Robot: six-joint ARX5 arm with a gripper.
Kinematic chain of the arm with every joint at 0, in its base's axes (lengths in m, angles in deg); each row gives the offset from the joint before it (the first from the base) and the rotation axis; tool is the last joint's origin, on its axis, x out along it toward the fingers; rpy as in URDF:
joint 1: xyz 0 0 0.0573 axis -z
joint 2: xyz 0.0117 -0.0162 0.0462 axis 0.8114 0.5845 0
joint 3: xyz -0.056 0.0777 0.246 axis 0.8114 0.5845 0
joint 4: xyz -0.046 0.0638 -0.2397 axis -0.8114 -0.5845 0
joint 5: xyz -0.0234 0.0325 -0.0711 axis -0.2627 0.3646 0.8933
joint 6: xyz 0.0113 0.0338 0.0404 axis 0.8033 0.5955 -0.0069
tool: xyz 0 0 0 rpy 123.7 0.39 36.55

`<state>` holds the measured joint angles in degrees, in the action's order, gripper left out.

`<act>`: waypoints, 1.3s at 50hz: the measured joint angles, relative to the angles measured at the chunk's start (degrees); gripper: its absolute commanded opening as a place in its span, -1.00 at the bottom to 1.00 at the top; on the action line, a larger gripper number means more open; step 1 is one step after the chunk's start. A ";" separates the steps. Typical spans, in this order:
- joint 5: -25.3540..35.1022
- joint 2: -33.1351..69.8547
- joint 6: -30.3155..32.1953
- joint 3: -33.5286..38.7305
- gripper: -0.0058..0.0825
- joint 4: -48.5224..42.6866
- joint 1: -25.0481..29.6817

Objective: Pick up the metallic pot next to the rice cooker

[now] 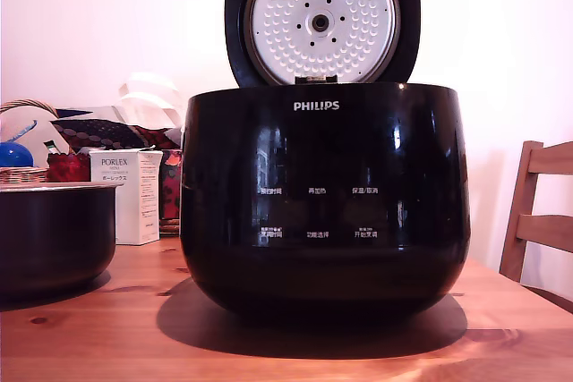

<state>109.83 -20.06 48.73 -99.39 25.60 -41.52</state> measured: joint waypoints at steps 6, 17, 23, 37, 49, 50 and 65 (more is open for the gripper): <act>1.42 0.02 7.54 -5.53 -0.65 -11.15 0.00; 0.04 -0.33 19.19 -12.68 -0.43 -28.39 0.00; -3.96 -0.20 21.24 -12.85 -0.23 -36.94 0.00; -10.84 3.76 21.84 -12.85 0.29 -52.57 0.00; -13.81 11.32 27.76 -12.85 0.29 -53.24 0.04; -14.16 12.07 29.51 -12.85 0.29 -53.16 0.04; -16.33 24.37 35.12 -12.85 0.29 -46.82 0.04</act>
<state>93.51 4.32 83.86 -112.24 -21.21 -41.48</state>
